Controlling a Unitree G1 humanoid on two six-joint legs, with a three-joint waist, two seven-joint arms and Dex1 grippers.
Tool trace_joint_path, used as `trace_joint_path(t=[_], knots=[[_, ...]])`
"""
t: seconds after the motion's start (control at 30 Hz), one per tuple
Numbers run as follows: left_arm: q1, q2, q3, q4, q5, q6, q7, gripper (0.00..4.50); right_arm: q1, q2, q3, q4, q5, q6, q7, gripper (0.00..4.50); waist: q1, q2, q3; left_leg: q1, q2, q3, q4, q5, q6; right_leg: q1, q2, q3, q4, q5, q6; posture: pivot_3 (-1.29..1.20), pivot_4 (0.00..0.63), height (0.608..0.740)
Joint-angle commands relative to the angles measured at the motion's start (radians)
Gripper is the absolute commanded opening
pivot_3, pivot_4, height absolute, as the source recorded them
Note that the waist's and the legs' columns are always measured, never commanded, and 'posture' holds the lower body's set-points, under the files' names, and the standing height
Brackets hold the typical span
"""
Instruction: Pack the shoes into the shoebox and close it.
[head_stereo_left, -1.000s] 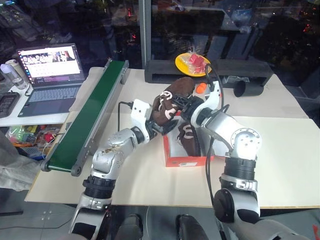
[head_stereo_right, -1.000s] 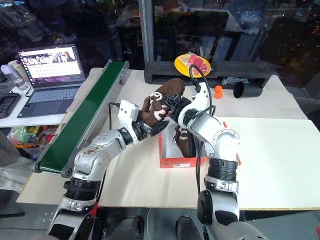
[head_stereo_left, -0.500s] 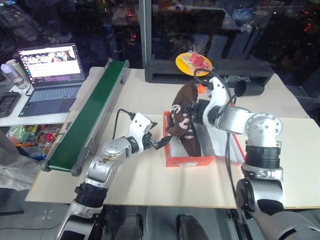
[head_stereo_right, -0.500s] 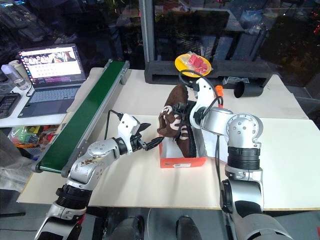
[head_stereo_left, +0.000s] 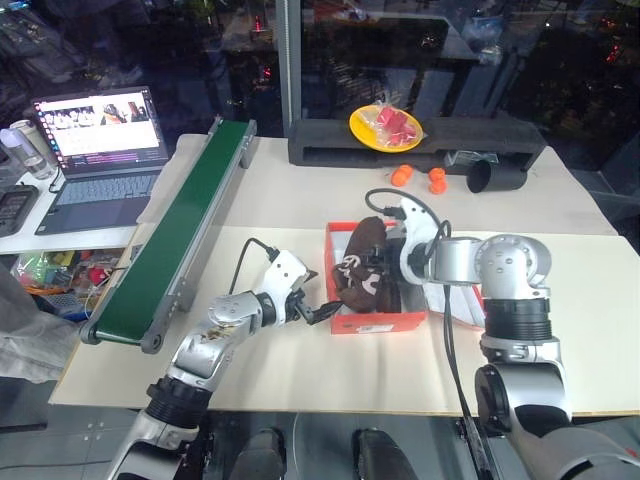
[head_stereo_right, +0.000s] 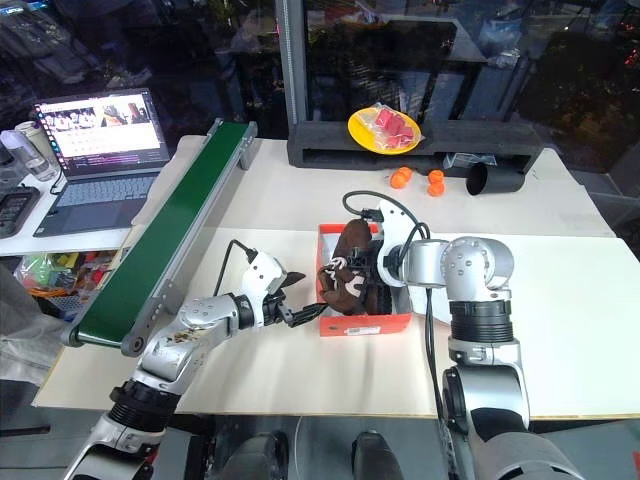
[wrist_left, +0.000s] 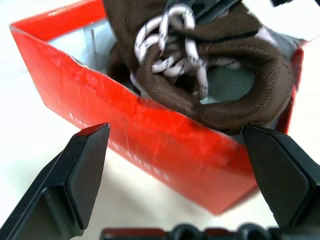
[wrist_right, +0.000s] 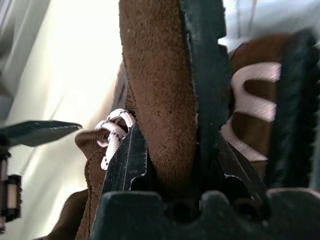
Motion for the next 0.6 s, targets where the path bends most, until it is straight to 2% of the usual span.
trace_joint_path(t=[0.03, 0.13, 0.33, 0.53, 0.6], knots=[[-0.038, 0.059, 0.083, -0.051, 0.005, -0.137, -0.051, 4.49, 0.001, 0.027, 0.065, 0.075, -0.054, 0.033, 0.058, 1.20, 0.001, 0.000, 0.000, 0.000, 0.000, 0.000, 0.000, 0.000, 0.000, 0.000, 0.000, 0.000, 0.000, 0.000, 0.000, 0.00, 0.150, 0.734], [-0.052, 0.092, 0.091, -0.040, 0.005, -0.160, -0.078, 4.49, -0.017, 0.032, 0.105, 0.133, -0.113, -0.004, 0.101, 1.20, 0.003, 0.000, 0.000, 0.000, 0.000, 0.000, 0.000, 0.000, 0.000, 0.000, 0.000, 0.000, 0.000, 0.000, 0.000, 0.00, 0.150, 0.734], [-0.058, 0.096, 0.091, -0.016, 0.015, -0.188, -0.104, 4.49, -0.050, 0.049, 0.214, 0.292, -0.237, -0.089, 0.206, 1.20, 0.004, 0.000, 0.000, 0.000, -0.001, 0.000, 0.000, 0.000, 0.000, 0.001, 0.000, 0.000, -0.001, 0.000, 0.000, 0.00, 0.150, 0.734], [-0.060, 0.083, 0.081, -0.015, 0.025, -0.186, -0.102, 4.49, -0.073, 0.078, 0.229, 0.437, -0.332, -0.192, 0.266, 1.20, 0.001, -0.001, -0.002, 0.006, 0.000, 0.000, 0.000, 0.000, 0.000, 0.005, 0.000, 0.000, 0.000, 0.000, 0.000, 0.00, 0.150, 0.734], [-0.059, 0.083, 0.078, -0.016, 0.027, -0.184, -0.104, 4.50, -0.075, 0.092, 0.184, 0.458, -0.340, -0.217, 0.256, 1.83, 0.001, -0.001, -0.002, 0.008, 0.001, 0.000, 0.000, 0.000, 0.000, 0.007, 0.001, 0.000, 0.001, 0.000, 0.000, 0.00, 0.150, 0.734]])
